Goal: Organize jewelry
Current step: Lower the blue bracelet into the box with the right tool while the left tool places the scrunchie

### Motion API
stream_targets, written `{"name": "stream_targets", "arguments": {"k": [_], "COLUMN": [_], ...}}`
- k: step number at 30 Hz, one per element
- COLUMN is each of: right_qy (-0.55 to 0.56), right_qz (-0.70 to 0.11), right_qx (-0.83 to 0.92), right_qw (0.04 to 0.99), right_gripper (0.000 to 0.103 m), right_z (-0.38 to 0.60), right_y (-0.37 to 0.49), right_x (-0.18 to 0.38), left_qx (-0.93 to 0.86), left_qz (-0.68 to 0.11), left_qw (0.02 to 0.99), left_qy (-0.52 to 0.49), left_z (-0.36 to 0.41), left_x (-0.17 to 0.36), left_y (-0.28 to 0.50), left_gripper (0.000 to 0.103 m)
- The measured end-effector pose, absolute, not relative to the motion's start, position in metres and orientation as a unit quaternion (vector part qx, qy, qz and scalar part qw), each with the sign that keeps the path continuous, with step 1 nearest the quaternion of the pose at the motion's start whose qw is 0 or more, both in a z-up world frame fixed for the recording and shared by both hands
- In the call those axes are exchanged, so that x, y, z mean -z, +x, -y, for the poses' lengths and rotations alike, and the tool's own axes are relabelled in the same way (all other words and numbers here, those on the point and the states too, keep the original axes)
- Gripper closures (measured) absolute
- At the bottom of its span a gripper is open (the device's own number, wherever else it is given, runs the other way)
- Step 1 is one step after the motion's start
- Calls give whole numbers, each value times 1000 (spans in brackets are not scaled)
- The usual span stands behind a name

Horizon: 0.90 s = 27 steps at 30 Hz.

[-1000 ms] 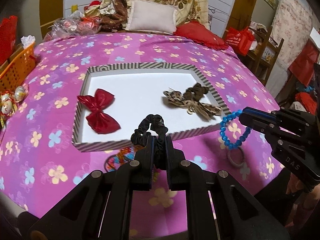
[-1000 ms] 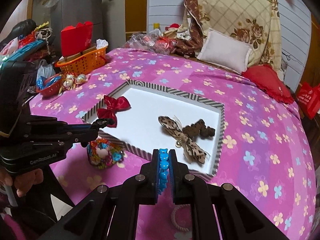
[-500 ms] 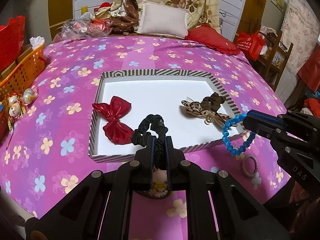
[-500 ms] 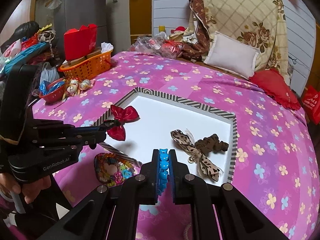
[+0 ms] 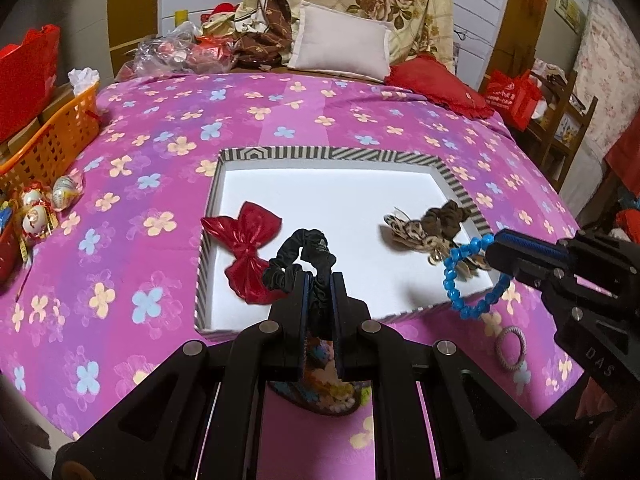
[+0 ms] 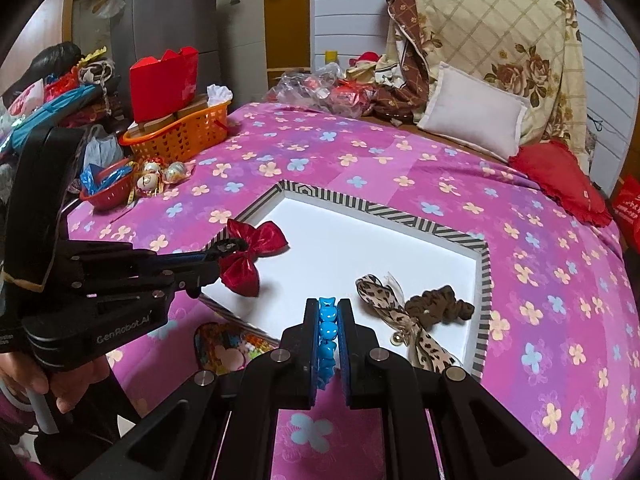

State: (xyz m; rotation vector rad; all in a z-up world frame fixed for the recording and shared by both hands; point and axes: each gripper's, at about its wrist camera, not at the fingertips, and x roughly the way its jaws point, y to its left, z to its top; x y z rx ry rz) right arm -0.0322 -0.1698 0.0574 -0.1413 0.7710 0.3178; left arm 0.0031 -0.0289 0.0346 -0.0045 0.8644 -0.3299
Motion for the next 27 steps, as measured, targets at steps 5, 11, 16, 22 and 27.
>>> {"name": "stream_targets", "arguments": {"k": [5, 11, 16, 22, 27], "right_qy": [-65, -53, -38, -19, 3], "right_qz": [-376, -387, -404, -433, -455], "right_qx": [-159, -166, -171, -155, -136], "right_qw": [911, 905, 898, 888, 880], "right_gripper": [95, 95, 95, 95, 95], "right_z": [165, 156, 152, 166, 189], "right_y": [-22, 1, 19, 42, 54], "right_x": [-56, -46, -27, 4, 26], "left_qx": [147, 125, 118, 123, 132], "left_qz": [-414, -425, -438, -459, -472], "left_qw": [898, 897, 891, 880, 871], "left_qy": [-3, -6, -6, 5, 10], "left_z": [25, 22, 28, 42, 53], "left_x": [-36, -26, -12, 8, 20], "left_y": [15, 38, 50, 63, 70], "left_gripper": [94, 94, 94, 94, 94]}}
